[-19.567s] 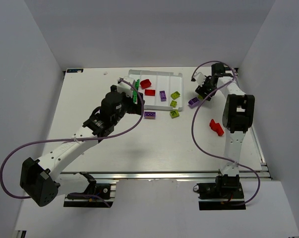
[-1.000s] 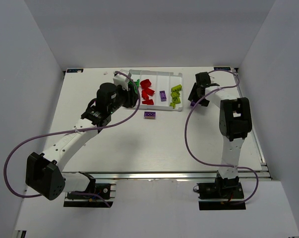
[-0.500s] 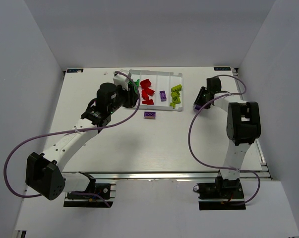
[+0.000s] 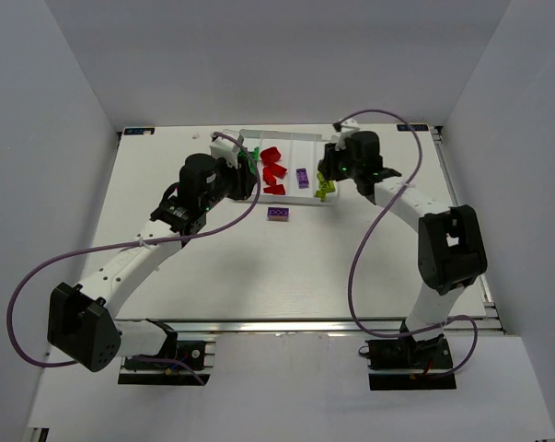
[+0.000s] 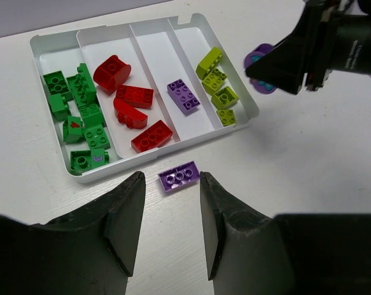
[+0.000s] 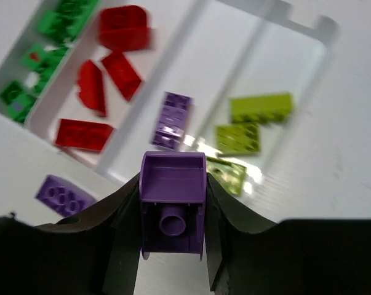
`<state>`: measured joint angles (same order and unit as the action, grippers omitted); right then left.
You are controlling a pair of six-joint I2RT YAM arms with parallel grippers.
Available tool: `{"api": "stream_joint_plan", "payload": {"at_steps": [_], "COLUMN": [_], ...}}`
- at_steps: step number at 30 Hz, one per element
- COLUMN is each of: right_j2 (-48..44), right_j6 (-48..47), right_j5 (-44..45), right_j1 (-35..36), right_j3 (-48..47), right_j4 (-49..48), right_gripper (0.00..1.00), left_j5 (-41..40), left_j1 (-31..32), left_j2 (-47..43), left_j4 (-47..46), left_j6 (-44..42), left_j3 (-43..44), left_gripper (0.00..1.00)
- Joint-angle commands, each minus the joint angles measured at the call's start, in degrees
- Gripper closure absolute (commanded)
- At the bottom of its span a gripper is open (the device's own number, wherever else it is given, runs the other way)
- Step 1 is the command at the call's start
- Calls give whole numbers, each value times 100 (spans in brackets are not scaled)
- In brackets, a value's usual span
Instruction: Sort the legos into containers by color
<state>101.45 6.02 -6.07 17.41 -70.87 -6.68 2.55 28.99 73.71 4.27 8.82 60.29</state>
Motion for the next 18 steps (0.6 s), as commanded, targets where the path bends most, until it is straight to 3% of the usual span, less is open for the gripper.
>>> {"api": "stream_joint_plan", "payload": {"at_steps": [1, 6, 14, 18], "right_j2": [260, 1306, 2290, 2537], "right_j6": [-918, -1024, -1235, -1086], "right_j5": [-105, -53, -61, -132], "right_j1": [481, 658, 694, 738], "right_j3": [-610, -2105, -2993, -3248], "right_j4": [-205, 526, 1010, 1125], "right_gripper": [100, 98, 84, 77], "left_j5": [-114, -149, -176, -176], "left_j1": [-17, -17, -17, -17], "left_j2": [-129, -147, -173, -103], "left_j4": [-40, -23, -32, -58], "left_j6": [-91, -117, -144, -144], "left_j3": [-70, -70, -88, -132], "left_gripper": [49, 49, 48, 38]}}
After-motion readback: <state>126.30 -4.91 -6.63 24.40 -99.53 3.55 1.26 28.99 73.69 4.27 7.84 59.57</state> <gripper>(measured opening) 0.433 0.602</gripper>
